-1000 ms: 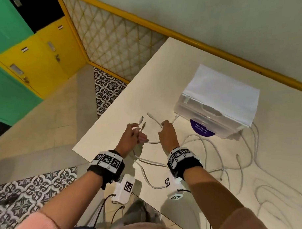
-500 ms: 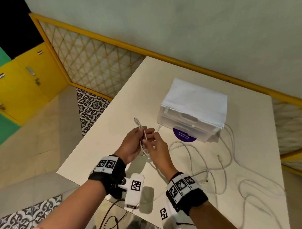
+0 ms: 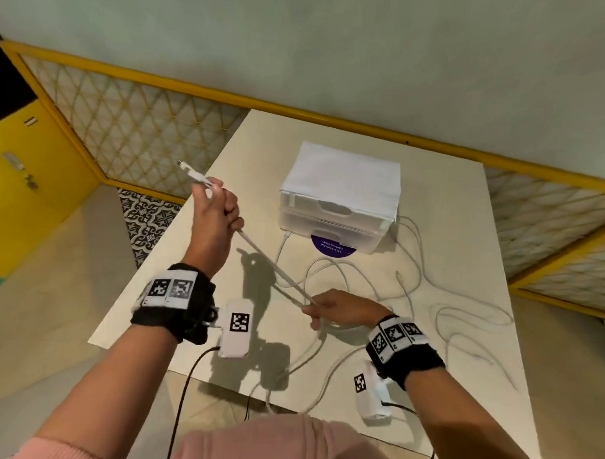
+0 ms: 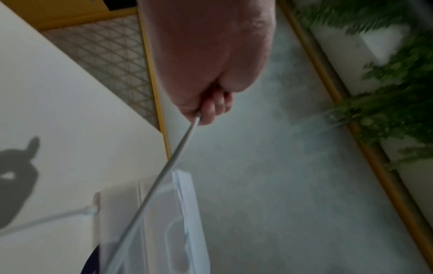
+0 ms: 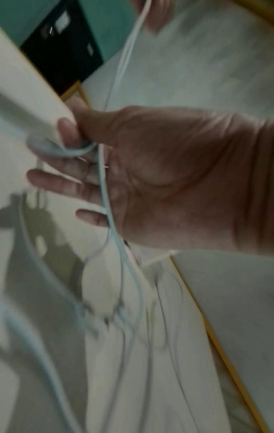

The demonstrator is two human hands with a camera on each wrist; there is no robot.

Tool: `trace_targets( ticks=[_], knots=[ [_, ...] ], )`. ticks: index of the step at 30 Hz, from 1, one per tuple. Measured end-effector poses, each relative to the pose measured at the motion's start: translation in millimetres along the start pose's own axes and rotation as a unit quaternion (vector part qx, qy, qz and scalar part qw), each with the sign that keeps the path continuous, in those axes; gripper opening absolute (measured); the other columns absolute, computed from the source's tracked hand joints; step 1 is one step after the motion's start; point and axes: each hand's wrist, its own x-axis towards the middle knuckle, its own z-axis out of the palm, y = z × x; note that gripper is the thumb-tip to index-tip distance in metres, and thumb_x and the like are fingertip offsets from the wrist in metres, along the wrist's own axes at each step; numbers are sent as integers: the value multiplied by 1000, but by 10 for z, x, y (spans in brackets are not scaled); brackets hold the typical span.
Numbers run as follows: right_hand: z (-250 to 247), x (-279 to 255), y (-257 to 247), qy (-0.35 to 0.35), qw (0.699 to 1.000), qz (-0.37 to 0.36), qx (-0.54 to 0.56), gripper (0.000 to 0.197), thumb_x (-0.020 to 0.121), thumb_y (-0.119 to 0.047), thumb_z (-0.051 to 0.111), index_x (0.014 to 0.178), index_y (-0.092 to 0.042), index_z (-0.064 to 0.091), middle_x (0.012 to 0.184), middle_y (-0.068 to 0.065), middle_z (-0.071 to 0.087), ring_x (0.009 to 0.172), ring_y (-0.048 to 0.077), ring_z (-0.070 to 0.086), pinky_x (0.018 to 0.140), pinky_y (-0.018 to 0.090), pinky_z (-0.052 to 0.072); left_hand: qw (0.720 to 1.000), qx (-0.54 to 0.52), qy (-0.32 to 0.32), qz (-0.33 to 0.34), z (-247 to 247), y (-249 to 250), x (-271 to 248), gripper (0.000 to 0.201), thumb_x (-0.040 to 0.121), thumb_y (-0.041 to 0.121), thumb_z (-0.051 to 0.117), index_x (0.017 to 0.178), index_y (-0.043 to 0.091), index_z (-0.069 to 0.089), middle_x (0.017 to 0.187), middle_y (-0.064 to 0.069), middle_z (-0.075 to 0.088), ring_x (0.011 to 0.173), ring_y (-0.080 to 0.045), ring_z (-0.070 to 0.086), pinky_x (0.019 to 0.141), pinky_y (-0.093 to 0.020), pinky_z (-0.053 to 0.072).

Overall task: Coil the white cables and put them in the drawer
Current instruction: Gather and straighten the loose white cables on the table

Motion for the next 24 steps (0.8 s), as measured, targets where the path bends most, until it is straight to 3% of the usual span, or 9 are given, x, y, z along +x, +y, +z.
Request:
trace_targets(
  ticks=[3, 6, 8, 10, 13, 15, 18, 21, 24],
  knots=[
    [-60, -244, 264, 73, 993, -1, 94, 26, 97, -32, 47, 79, -15, 55, 71, 3, 63, 68, 14, 62, 74, 27, 44, 995, 91, 1, 35, -149, 99, 35, 19, 103, 24, 27, 88, 26, 38, 65, 5, 35, 46, -3, 29, 46, -18, 24],
    [-154, -379, 225, 142, 988, -28, 58, 25, 98, -32, 46, 74, -25, 52, 72, -4, 58, 65, 2, 55, 69, 21, 41, 963, 258, -66, 38, -113, -80, -152, 15, 99, 28, 40, 89, 20, 47, 70, 3, 40, 56, -5, 35, 53, -22, 29],
    [-216, -410, 108, 181, 983, -43, 3, 25, 98, -33, 45, 73, -30, 50, 78, -7, 60, 71, 7, 59, 70, 27, 45, 940, 304, -154, 30, -4, -232, -310, 25, 89, 34, 60, 92, 10, 55, 67, 5, 41, 59, -7, 36, 55, -21, 30],
    [-263, -455, -89, 186, 980, -67, -38, 24, 99, -31, 43, 76, -29, 51, 78, -6, 68, 80, 18, 63, 77, 34, 46, 914, 332, -231, 2, 148, -331, -456, 28, 78, 32, 74, 95, 13, 65, 55, 10, 32, 50, -5, 29, 49, -19, 23],
    [-347, -532, -352, 208, 973, -93, -45, 20, 100, -29, 40, 98, -21, 59, 62, -6, 66, 72, 15, 65, 73, 23, 45, 894, 339, -294, -16, 365, -359, -582, 10, 77, 30, 76, 79, 23, 71, 56, 0, 41, 49, -6, 33, 48, -17, 25],
    [-384, -584, -437, 234, 967, -102, -11, 18, 99, -27, 42, 104, -20, 58, 57, -6, 59, 64, 14, 66, 67, 17, 43, 890, 340, -302, -1, 420, -319, -577, 13, 82, 29, 70, 71, 24, 70, 60, -5, 48, 58, -9, 39, 55, -22, 28],
    [-384, -663, -327, 210, 971, -83, 84, 19, 97, -29, 49, 87, -13, 56, 59, -6, 54, 57, 11, 62, 70, 26, 46, 907, 333, -255, 42, 381, -179, -474, 16, 87, 24, 65, 72, 17, 66, 59, 6, 50, 59, -7, 40, 58, -23, 30],
    [-348, -749, 40, 114, 993, 12, 24, 31, 97, -34, 48, 73, -16, 55, 64, -5, 57, 59, 5, 56, 67, 17, 44, 953, 267, -128, 65, 210, -1, -297, 21, 90, 17, 62, 69, 20, 58, 50, 15, 42, 49, 0, 33, 49, -14, 26],
    [-273, -872, 424, 67, 993, 96, 0, 32, 98, -33, 46, 78, -9, 55, 63, -2, 57, 60, 6, 58, 68, 18, 43, 960, 272, -29, 63, -78, 55, -84, 17, 88, 23, 65, 71, 21, 63, 56, 13, 49, 51, 2, 40, 53, -13, 31]
  ],
)
